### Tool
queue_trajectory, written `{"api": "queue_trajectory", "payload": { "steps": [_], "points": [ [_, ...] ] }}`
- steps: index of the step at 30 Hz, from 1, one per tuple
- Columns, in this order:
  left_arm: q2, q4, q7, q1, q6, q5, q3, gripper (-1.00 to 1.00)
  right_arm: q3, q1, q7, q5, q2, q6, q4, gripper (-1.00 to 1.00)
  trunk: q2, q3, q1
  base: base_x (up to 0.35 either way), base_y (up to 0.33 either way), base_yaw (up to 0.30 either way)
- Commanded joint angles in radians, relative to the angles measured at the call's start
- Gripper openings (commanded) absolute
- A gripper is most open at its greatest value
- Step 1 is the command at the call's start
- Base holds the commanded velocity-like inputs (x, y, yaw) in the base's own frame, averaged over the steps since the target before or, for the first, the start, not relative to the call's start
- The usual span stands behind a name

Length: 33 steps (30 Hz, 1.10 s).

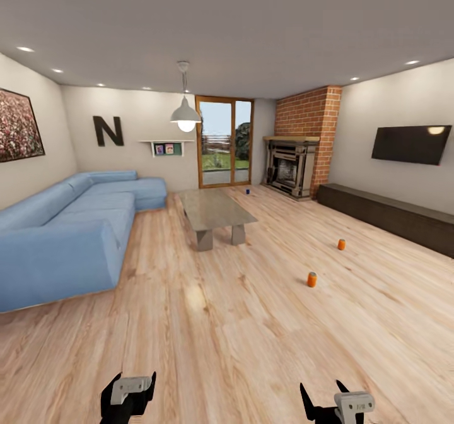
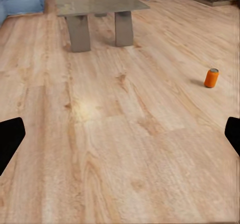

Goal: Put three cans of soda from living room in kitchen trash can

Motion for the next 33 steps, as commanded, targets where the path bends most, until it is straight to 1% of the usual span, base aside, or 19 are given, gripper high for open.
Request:
{"api": "queue_trajectory", "payload": {
  "steps": [1,5,11,15,33],
  "points": [
    [0.000,0.000,0.000,0.000,0.000,0.000,0.000,1.00,0.000,-0.001,0.000,0.000,0.000,0.002,0.000,1.00,0.000,0.000,0.000,0.124,0.087,-0.252],
    [0.000,0.001,0.000,0.000,0.000,-0.001,0.000,1.00,0.000,-0.002,0.000,0.000,0.002,0.005,0.000,1.00,0.000,0.000,0.000,0.132,0.089,-0.252],
    [0.000,0.022,0.000,0.000,0.000,0.001,-0.001,1.00,-0.003,-0.003,0.000,0.000,0.019,0.007,0.000,1.00,0.000,0.000,0.000,0.148,0.111,-0.252],
    [0.000,0.029,0.000,0.000,0.000,0.002,-0.001,1.00,-0.004,-0.003,0.000,0.000,0.021,0.009,0.000,1.00,0.000,0.000,0.000,0.156,0.152,-0.252],
    [0.000,0.034,0.000,0.000,0.000,0.002,-0.002,1.00,-0.005,-0.004,-0.002,-0.003,0.024,0.016,0.000,1.00,0.000,-0.010,0.000,0.160,0.241,-0.234]
  ]
}}
